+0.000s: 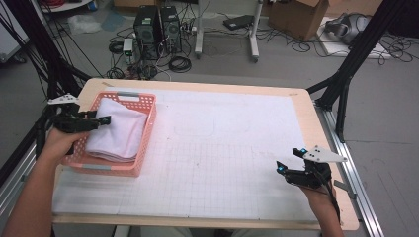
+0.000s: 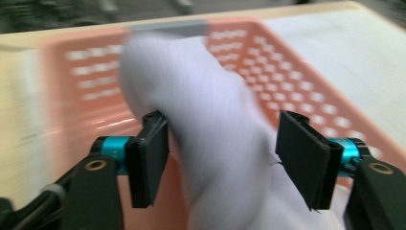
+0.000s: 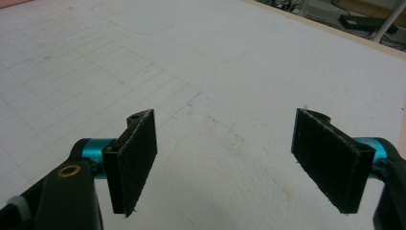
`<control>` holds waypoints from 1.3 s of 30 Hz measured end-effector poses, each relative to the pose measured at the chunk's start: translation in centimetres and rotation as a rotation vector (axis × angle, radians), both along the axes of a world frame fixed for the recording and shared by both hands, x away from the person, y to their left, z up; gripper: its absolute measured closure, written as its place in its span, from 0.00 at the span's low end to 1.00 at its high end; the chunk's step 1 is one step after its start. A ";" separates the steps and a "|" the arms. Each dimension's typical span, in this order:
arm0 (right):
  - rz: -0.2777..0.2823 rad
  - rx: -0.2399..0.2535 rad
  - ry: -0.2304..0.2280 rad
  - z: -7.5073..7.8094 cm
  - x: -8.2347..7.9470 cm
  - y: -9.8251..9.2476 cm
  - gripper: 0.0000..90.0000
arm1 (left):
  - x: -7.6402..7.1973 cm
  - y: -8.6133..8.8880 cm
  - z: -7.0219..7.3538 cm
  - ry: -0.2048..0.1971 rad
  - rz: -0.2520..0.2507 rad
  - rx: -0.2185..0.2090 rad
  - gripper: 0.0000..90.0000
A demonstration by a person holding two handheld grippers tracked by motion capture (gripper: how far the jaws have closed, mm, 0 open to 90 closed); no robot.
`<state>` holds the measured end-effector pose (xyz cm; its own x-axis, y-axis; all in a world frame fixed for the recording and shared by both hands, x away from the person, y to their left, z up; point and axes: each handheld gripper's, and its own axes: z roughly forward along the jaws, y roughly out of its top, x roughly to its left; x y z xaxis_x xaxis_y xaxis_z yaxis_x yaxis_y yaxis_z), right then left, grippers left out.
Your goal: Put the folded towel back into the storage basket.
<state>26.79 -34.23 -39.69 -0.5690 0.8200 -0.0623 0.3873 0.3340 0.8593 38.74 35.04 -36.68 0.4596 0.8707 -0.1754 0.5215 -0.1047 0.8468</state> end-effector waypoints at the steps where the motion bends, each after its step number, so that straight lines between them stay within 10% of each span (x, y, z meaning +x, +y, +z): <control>1: 0.001 0.000 -0.002 0.0 0.0 0.0 0.26 | -0.2 0.2 0.3 -0.021 0.027 0.005 0.37; 6: 0.004 0.004 -0.011 0.1 -0.1 0.0 0.26 | -1.1 0.6 1.5 -0.089 0.107 -0.024 0.37; 11: 0.009 0.007 -0.013 0.1 -0.1 0.1 0.26 | -0.8 -1.2 0.6 0.024 0.051 0.018 0.40; 14: 0.009 0.011 -0.013 0.2 -0.2 0.3 0.25 | 0.5 -3.7 -1.4 0.169 0.020 0.115 0.40; 20: 0.004 0.016 -0.020 0.3 -0.4 -0.1 0.26 | 1.9 -5.8 -3.9 0.274 0.012 0.189 0.40; 32: 0.017 0.009 -0.005 -0.1 -0.2 0.4 0.26 | 3.0 -7.1 -5.3 0.214 -0.111 0.092 0.50; 39: 0.014 0.010 -0.016 0.1 -0.3 0.2 0.26 | 2.5 -6.2 -3.2 0.078 -0.029 -0.035 0.41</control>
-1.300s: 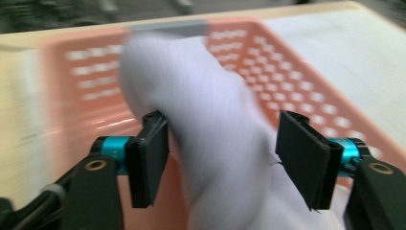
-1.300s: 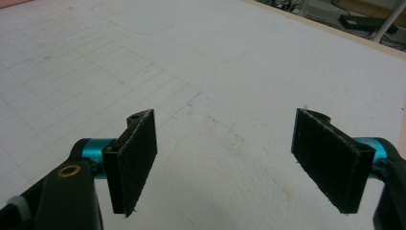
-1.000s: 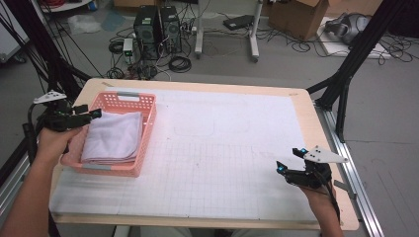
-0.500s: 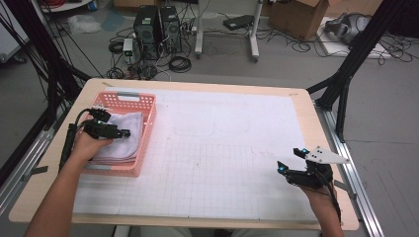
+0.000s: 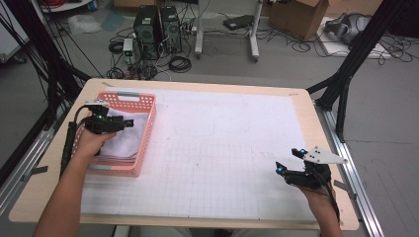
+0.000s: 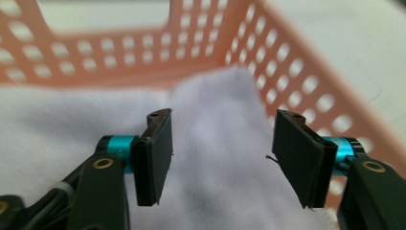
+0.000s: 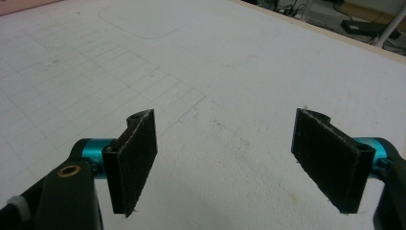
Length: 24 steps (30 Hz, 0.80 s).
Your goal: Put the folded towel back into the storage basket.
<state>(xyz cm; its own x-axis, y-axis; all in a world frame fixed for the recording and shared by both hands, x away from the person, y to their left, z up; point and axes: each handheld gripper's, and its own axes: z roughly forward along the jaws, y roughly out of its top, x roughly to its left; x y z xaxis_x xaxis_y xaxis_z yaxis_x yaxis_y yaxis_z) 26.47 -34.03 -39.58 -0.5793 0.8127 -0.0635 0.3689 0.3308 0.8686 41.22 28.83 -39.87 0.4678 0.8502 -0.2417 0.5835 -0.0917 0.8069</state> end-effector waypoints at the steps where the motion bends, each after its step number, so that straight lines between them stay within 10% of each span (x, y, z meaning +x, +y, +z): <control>1: 0.000 0.001 -0.002 0.0 0.0 0.0 0.26 | -0.3 0.2 0.5 -0.028 0.014 -0.019 0.38; 9: 0.002 0.003 -0.018 0.2 -0.1 0.0 0.25 | -3.5 0.4 4.6 -0.263 0.085 -0.150 0.17; 24: 0.004 0.031 -0.021 -0.3 0.8 1.0 0.25 | -7.6 -7.0 5.5 -0.378 -0.058 -0.151 0.18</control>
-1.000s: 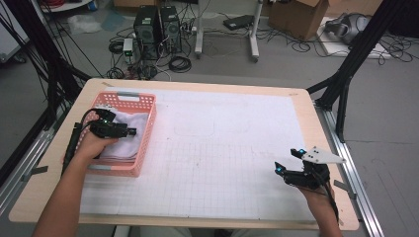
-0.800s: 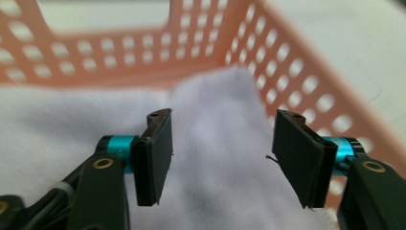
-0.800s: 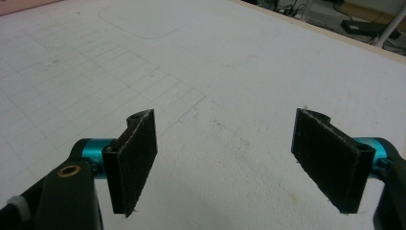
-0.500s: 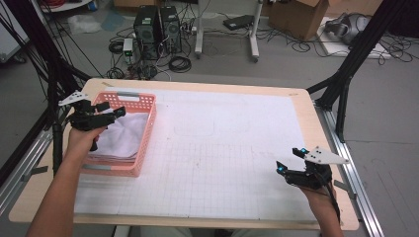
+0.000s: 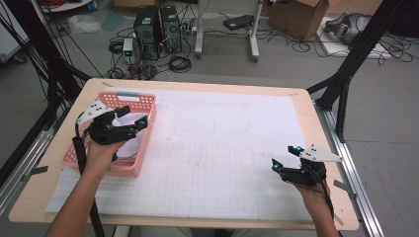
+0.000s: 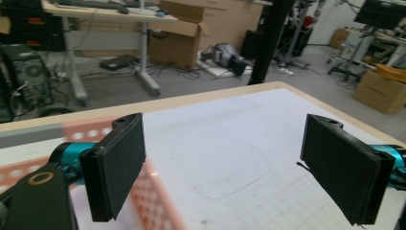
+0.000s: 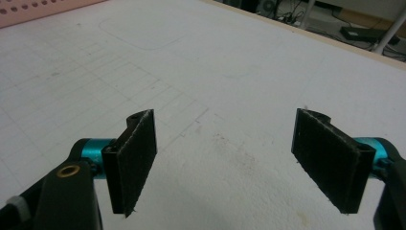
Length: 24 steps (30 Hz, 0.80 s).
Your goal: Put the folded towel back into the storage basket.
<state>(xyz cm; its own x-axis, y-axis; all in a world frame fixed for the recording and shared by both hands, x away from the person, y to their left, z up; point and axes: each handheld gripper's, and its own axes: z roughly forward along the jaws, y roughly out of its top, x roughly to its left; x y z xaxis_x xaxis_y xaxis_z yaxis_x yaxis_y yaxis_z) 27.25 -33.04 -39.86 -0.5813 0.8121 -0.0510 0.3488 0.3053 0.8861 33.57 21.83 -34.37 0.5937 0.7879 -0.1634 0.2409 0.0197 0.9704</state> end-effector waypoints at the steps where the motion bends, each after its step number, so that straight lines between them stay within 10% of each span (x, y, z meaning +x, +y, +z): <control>1: 0.003 0.000 -0.002 0.0 0.0 0.1 0.25 | -0.1 -0.7 0.1 -0.001 -0.014 0.006 0.18; 24: -0.023 0.062 0.005 -1.1 -0.4 -0.7 0.24 | -3.6 -12.2 -4.3 -0.044 -0.245 0.054 0.19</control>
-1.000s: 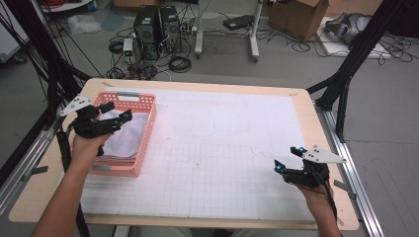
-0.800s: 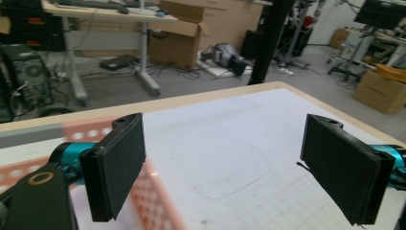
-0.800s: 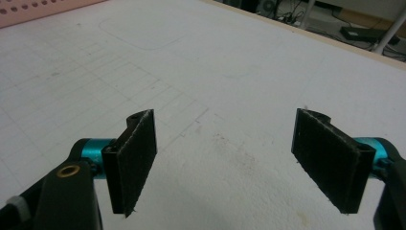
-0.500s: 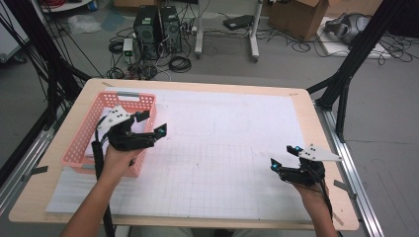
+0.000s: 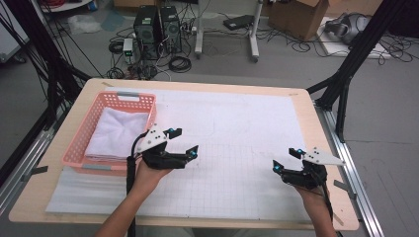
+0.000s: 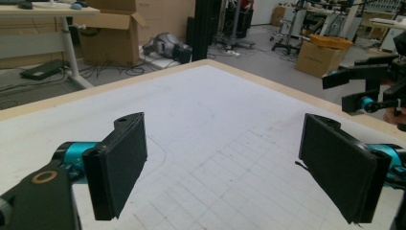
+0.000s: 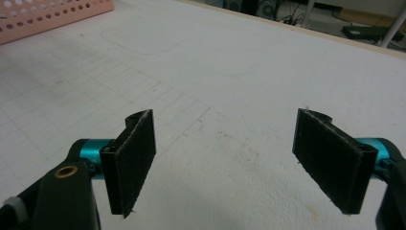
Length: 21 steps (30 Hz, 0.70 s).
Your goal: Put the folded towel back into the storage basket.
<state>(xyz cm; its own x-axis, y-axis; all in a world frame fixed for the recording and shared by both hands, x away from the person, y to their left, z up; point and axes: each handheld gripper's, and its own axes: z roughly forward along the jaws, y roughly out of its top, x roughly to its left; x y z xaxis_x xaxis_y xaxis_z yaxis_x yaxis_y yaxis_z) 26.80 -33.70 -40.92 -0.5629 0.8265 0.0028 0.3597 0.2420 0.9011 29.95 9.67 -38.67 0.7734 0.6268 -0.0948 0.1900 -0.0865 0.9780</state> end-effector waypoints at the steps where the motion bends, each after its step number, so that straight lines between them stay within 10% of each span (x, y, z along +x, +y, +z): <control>1: 0.000 -0.002 0.001 -0.1 -0.1 0.0 0.24 | -0.1 -0.1 -0.3 -0.001 -0.006 0.010 0.19; 21: -0.006 -0.018 0.008 -0.3 -0.4 0.4 0.24 | -1.0 -0.3 -3.6 0.048 -0.009 0.066 0.20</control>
